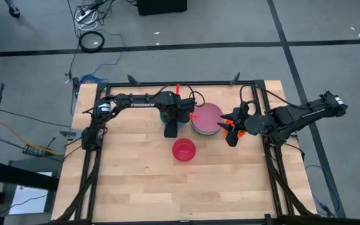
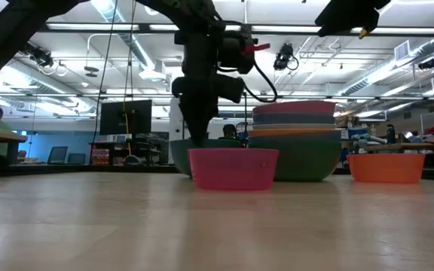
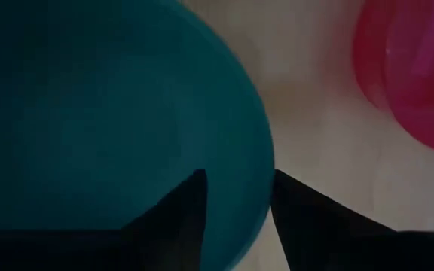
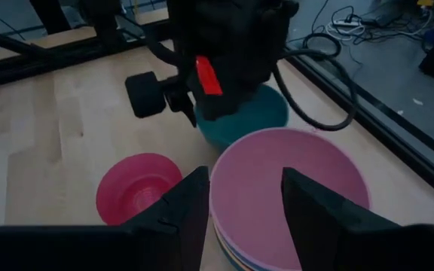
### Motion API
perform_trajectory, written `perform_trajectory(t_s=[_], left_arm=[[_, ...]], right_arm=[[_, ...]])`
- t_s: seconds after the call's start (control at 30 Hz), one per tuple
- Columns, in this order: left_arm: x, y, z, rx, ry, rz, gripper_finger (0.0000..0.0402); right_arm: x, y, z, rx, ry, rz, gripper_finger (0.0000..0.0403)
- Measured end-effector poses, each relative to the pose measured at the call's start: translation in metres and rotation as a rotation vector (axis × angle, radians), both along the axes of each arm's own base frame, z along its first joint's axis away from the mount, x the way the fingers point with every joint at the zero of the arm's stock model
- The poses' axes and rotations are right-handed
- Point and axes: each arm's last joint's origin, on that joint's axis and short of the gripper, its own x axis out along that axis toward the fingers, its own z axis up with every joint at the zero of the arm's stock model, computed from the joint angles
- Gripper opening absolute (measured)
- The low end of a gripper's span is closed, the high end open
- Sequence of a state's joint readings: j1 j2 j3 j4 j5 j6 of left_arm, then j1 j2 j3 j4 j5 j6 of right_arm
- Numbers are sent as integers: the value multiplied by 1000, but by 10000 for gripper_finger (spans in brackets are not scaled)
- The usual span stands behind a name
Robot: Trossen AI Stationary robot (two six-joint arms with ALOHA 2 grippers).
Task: Nest bowls inside each other
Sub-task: Stack the dark green bowl on top of the pink bowl
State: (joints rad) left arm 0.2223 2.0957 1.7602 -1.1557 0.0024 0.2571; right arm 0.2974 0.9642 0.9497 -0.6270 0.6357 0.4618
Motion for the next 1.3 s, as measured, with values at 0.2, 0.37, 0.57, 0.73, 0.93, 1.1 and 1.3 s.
perform_trajectory(t_s=[0.2,0.37,0.57,0.73,0.93,1.1,1.3], left_arm=[[0,4,-23,12,-20,13,101],[-7,4,-30,48,22,12,15],[-8,3,3,162,10,10,6],[-8,2,76,216,-223,30,4],[-1,-9,146,106,-599,-27,4],[12,-27,145,59,-662,-91,4],[31,-45,127,44,-671,-131,4]], right_arm=[[0,0,0,1,-1,1,155],[0,0,0,1,-1,0,155],[0,0,1,-2,-6,-5,155],[0,-1,1,-18,-8,-19,155],[0,-2,1,-39,-13,-46,155],[-7,-3,6,-70,-68,-142,155],[-21,-4,16,-86,-137,-173,155]])
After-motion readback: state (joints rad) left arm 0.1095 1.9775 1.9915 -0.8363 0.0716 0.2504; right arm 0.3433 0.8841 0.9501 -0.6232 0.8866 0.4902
